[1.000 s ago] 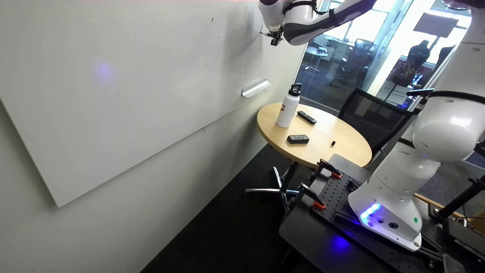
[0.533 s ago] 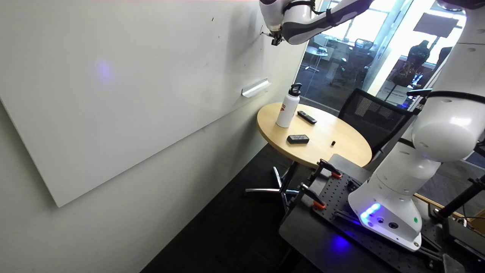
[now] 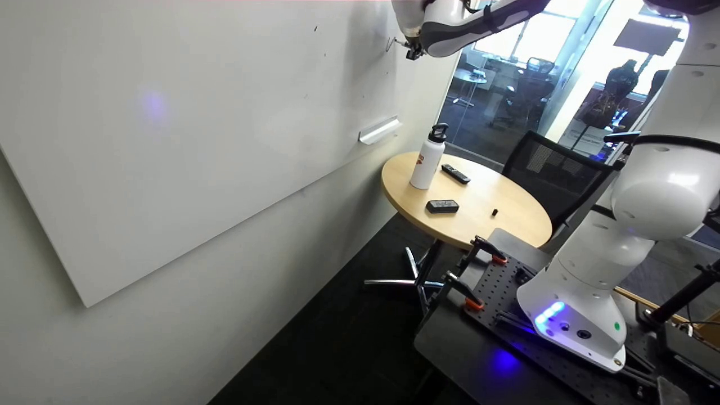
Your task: Use the marker to scribble on the white board
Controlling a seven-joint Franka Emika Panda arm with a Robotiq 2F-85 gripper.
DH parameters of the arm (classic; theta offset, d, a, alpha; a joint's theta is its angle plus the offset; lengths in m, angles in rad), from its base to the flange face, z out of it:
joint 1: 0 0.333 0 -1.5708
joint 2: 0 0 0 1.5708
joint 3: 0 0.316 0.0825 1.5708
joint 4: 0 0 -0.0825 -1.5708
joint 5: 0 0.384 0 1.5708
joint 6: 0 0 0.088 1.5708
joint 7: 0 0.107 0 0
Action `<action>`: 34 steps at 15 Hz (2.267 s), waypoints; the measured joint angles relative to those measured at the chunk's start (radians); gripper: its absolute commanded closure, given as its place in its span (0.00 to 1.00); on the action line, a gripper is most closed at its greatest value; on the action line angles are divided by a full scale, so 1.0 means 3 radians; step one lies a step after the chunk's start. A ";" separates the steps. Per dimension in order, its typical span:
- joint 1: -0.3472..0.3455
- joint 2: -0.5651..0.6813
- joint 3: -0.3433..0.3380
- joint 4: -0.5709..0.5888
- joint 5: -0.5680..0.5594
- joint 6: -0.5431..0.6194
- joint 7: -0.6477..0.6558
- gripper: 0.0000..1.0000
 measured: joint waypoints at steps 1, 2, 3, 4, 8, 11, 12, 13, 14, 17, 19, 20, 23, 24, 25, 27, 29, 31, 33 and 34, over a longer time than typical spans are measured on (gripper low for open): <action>0.0000 0.0033 -0.0006 0.0001 0.0003 0.0000 0.0000 0.95; -0.0001 0.0071 -0.0013 0.0001 0.0007 0.0000 0.0000 0.95; -0.0003 0.0111 -0.0018 0.0001 0.0008 0.0000 0.0000 0.95; -0.0006 0.0150 -0.0023 0.0001 0.0009 0.0000 0.0000 0.95; -0.0038 0.0252 -0.0029 0.0038 0.0017 0.0000 0.0000 0.95; -0.0067 0.0247 -0.0038 0.0102 0.0026 0.0001 0.0000 0.95; -0.0077 0.0237 -0.0046 0.0128 0.0030 0.0003 0.0000 0.95; -0.0083 0.0223 -0.0058 0.0157 0.0035 0.0009 0.0001 0.95; -0.0089 0.0210 -0.0070 0.0190 0.0050 0.0014 0.0001 0.95; -0.0105 0.0211 -0.0100 0.0271 0.0116 0.0018 0.0000 0.95; -0.0119 0.0251 -0.0104 0.0284 0.0139 0.0018 -0.0001 0.95; -0.0123 0.0285 -0.0105 0.0286 0.0146 0.0018 -0.0001 0.95; -0.0132 0.0415 -0.0109 0.0292 0.0155 0.0018 -0.0002 0.95; -0.0135 0.0453 -0.0112 0.0298 0.0156 0.0018 -0.0002 0.95; -0.0141 0.0483 -0.0115 0.0306 0.0156 0.0018 -0.0002 0.95; -0.0157 0.0513 -0.0117 0.0336 0.0157 0.0018 -0.0002 0.95; -0.0176 0.0507 -0.0122 0.0381 0.0162 0.0017 -0.0001 0.95; -0.0187 0.0472 -0.0130 0.0430 0.0178 0.0018 -0.0001 0.95; -0.0190 0.0423 -0.0132 0.0461 0.0197 0.0019 -0.0001 0.95; -0.0188 0.0402 -0.0132 0.0467 0.0206 0.0019 -0.0001 0.95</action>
